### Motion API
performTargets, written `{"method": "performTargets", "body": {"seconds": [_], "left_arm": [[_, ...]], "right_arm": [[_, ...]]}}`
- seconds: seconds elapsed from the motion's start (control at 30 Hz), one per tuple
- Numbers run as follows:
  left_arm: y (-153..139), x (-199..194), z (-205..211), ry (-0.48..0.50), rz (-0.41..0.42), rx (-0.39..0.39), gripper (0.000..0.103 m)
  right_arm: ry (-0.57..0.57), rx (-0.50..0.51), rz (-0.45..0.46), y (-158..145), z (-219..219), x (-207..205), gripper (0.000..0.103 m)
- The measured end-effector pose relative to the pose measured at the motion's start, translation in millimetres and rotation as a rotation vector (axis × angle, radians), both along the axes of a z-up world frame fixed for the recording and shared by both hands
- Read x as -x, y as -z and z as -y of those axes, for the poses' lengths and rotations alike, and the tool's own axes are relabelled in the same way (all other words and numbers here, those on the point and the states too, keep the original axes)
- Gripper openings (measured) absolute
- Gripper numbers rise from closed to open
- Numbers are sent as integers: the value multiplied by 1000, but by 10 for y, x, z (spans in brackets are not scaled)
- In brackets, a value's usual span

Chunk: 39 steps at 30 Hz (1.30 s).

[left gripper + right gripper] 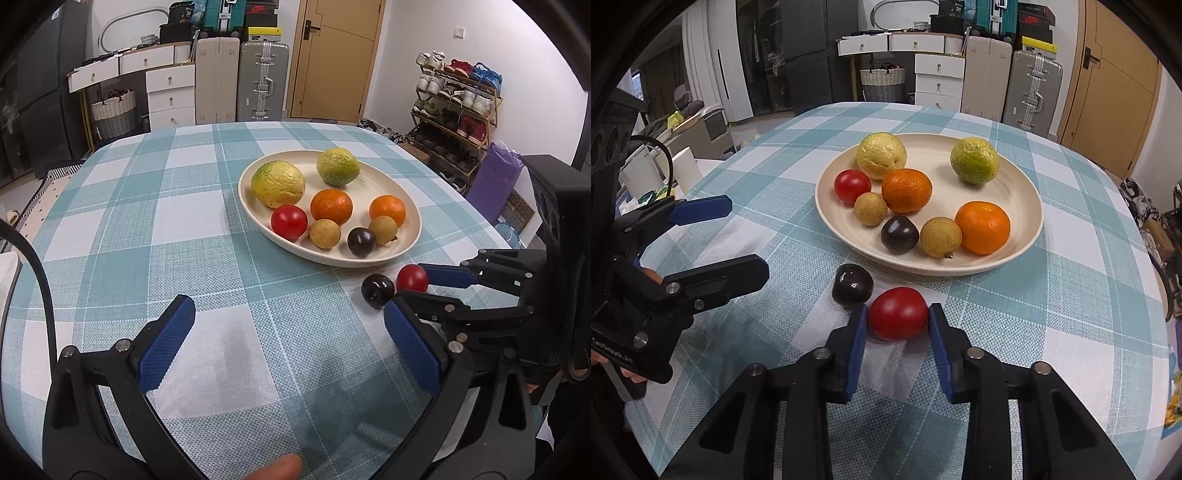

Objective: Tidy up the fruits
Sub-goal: 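Grasp the red tomato with the right gripper while the left gripper grasps the dark plum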

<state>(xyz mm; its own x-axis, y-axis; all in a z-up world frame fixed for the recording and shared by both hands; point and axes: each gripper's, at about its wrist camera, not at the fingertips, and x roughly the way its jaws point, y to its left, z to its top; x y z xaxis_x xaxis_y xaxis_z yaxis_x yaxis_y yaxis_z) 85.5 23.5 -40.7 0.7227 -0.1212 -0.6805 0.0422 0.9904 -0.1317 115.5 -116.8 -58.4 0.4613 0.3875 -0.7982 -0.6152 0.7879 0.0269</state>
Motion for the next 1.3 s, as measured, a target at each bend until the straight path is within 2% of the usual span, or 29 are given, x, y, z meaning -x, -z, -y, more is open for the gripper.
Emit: {"method": "performTargets", "body": {"seconds": [0.2,0.3,0.53,0.67,0.77,0.93,1.03,1.17,1.3], "left_arm": [[-17,16,38,2,7,-14,102],[-11,19,85,23,-5,4,102],[36,8,264,60,-28,-38,102],[54,-39,325,48,-34,-55,102],[89,-118,370,41,-59,-41,96],[185,-251,536,72,-119,-71,70],[220,-305,639,97,-136,-93,63],[234,-367,728,124,-147,-106,62],[242,-415,774,137,-143,-117,56]], "right_arm": [[9,-28,12,-58,67,49,32],[34,-69,27,-128,163,74,32],[88,-150,46,-194,367,94,32],[111,-178,63,-219,482,104,32],[116,-195,63,-235,567,104,32],[126,-236,59,-241,705,100,32],[121,-252,59,-249,753,104,32],[117,-258,59,-267,775,111,32],[113,-249,62,-254,767,121,32]]}}
